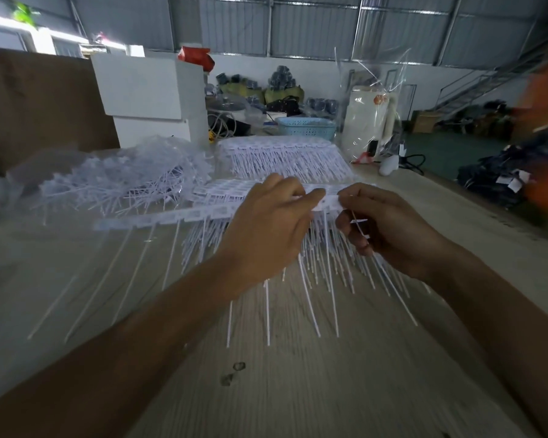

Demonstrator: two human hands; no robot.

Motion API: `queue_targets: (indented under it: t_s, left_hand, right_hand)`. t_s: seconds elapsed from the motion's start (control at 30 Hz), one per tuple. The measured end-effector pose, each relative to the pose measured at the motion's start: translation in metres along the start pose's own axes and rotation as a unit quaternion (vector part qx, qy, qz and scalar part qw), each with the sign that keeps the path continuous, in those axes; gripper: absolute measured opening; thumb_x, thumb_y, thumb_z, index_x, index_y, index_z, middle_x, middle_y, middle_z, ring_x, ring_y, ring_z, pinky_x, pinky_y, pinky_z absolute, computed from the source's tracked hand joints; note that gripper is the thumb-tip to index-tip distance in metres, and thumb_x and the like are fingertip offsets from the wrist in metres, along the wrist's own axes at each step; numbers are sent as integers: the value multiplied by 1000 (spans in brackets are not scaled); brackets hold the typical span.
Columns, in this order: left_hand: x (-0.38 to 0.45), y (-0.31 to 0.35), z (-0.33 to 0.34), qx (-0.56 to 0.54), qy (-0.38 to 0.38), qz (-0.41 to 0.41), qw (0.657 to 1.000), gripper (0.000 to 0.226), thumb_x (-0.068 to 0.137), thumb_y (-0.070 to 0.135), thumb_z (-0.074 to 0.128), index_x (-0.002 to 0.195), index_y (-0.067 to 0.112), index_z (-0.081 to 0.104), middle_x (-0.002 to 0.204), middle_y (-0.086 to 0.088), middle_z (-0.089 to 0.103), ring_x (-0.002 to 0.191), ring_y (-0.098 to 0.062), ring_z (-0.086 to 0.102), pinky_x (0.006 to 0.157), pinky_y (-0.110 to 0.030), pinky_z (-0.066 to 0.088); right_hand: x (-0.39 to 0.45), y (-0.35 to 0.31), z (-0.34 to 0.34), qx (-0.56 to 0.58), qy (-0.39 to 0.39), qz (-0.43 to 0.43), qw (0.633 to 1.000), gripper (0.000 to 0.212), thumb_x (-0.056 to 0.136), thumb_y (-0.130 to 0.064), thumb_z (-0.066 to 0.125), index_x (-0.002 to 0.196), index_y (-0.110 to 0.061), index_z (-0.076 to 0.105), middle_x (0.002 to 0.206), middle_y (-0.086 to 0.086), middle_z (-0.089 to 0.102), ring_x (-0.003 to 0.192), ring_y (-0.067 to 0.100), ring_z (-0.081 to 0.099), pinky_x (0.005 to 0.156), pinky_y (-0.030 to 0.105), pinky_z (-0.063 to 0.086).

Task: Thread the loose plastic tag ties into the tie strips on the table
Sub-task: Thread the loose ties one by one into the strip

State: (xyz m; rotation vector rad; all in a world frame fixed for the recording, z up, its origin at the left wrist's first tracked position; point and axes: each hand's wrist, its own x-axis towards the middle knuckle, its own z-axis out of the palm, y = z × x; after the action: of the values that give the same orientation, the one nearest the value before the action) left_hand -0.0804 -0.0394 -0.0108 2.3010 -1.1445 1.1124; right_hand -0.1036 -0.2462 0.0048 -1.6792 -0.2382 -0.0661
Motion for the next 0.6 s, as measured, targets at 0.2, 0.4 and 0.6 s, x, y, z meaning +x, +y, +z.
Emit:
queue_targets:
  t_s: [0.2,0.4,0.6]
  left_hand:
    - [-3,-1,12,42,-73,-14,996,38,90,16,66,129,14,64,104,-6,69,97,-29,57,81,-40,43]
    - [-19,-8,25,-11,-131,-94,987,22,100,33,53,114,21,65,98,1,68,94,-23,57,75,-35,42]
    - [-20,-4,20,-13,-81,-76,994,23,102,25,50,113,13,66,90,-3,65,88,-27,57,72,-36,41]
  right_hand:
    - [2,10,-2,-115,1,59,992,15,101,-26,57,95,-14,64,74,11,67,56,23,57,50,31,44]
    - [2,18,4,-132,-25,42,990,12,99,-26,62,90,-19,68,76,9,67,60,21,62,53,31,52]
    - [-1,16,5,-143,-24,-59,988,11,99,-16,60,95,-8,66,69,5,63,57,23,58,47,27,48]
